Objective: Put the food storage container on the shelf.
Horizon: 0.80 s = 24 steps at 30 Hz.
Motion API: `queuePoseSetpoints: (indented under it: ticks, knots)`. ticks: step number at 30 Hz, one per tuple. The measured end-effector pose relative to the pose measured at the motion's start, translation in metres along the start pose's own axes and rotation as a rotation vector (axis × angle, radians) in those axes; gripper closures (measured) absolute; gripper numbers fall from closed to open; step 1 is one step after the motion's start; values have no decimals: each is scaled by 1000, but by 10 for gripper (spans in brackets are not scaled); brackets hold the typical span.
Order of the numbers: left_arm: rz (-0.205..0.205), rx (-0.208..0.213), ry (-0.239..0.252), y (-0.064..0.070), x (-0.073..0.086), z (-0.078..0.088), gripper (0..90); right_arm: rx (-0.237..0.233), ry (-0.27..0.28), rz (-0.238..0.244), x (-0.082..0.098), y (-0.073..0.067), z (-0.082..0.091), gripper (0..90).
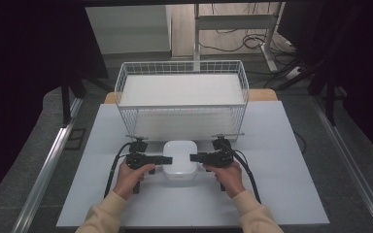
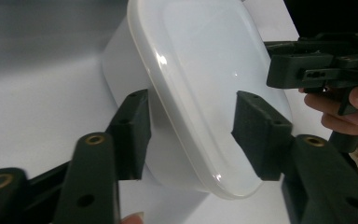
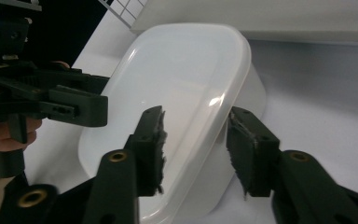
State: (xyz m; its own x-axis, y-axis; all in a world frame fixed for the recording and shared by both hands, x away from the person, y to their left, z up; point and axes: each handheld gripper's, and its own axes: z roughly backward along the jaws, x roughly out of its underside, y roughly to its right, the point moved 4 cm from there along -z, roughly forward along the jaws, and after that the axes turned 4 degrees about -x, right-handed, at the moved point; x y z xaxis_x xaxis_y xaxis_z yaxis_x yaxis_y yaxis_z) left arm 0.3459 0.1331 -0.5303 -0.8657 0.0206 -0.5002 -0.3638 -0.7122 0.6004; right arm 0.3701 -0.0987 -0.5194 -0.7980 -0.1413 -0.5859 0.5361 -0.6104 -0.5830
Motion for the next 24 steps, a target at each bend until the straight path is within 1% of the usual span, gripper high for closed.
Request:
queuePoseSetpoints:
  ticks: [1, 2, 4, 5, 7, 8, 11, 12, 14, 16, 21, 23, 24]
  knots:
    - [0, 0, 0, 0, 0, 0, 491, 0, 0, 0, 0, 0, 0, 580]
    - [-8, 0, -2, 0, 0, 1, 491, -4, 0, -9, 0, 0, 1, 596]
    - [-9, 4, 8, -1, 1, 4, 523, -19, 9, -31, 1, 1, 3, 627]
    - [-5, 9, 10, -1, 2, 6, 556, -33, 11, -40, 1, 1, 5, 651]
    - [-1, 19, 14, -1, 3, 8, 570, -37, 12, -42, 1, 0, 6, 661]
    - [-1, 25, 21, -1, 3, 10, 598, -42, 12, -39, 2, -1, 9, 677]
    - [-6, 28, 26, 0, 4, 12, 637, -44, 10, -41, 3, -3, 11, 691]
    - [-1, 31, 32, 0, 4, 13, 637, -42, 9, -40, 3, -4, 12, 696]
    - [4, 33, 46, 2, 4, 16, 674, -41, 9, -39, 4, -5, 13, 705]
    - [-9, 38, 47, 2, 5, 19, 718, -43, 12, -43, 6, -7, 16, 720]
    - [-19, 33, 54, 4, 5, 22, 737, -46, 20, -35, 6, -10, 19, 745]
    - [-25, 39, 57, 5, 6, 24, 749, -45, 23, -28, 6, -11, 21, 759]
    - [-29, 41, 61, 6, 6, 25, 769, -50, 28, -17, 6, -12, 23, 776]
